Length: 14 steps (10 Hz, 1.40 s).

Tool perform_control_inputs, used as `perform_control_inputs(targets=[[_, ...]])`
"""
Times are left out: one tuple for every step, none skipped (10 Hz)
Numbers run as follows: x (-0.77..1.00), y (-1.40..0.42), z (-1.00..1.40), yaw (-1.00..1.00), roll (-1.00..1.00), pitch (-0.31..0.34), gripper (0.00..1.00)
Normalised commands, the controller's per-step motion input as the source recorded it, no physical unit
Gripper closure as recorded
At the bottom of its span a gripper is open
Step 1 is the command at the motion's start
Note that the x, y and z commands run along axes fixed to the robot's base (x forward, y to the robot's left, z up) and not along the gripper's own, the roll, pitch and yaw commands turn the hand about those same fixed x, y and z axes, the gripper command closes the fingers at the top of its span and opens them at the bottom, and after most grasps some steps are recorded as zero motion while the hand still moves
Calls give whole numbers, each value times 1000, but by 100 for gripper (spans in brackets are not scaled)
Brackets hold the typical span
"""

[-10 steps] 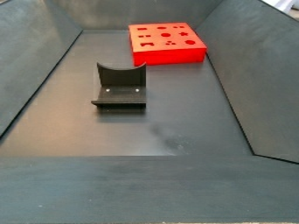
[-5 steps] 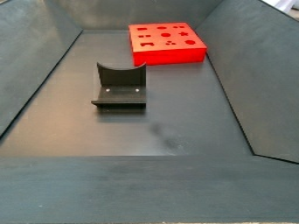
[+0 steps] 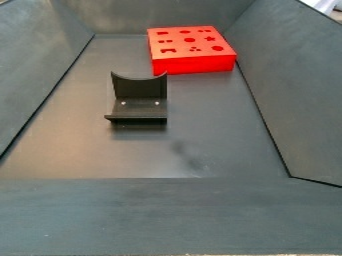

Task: Pick up the 3 prong object. Move up. Move to above the board. Insert the 3 prong object.
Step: Insert the 3 prong object.

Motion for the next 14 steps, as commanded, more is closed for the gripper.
perform_control_inputs(targets=[[-49,54,-443,66,153,-40,100],[0,111,-386,49,63,-3,100],[0,83,-514,57,84,-20,100],[0,103,-634,51,83,-26,100],[0,106,-723,14,71,-21,100],[0,97,-783,0,7,-19,100],[0,169,-771,-126,0,0,100],[0,211,-746,-291,0,0,100],[0,226,-717,-411,0,0,100],[0,197,-646,-414,0,0,100],[0,17,0,0,-24,0,100],[-6,0,-46,0,11,16,100],[-114,0,-429,-11,113,0,100],[-131,0,-511,-46,133,0,100]])
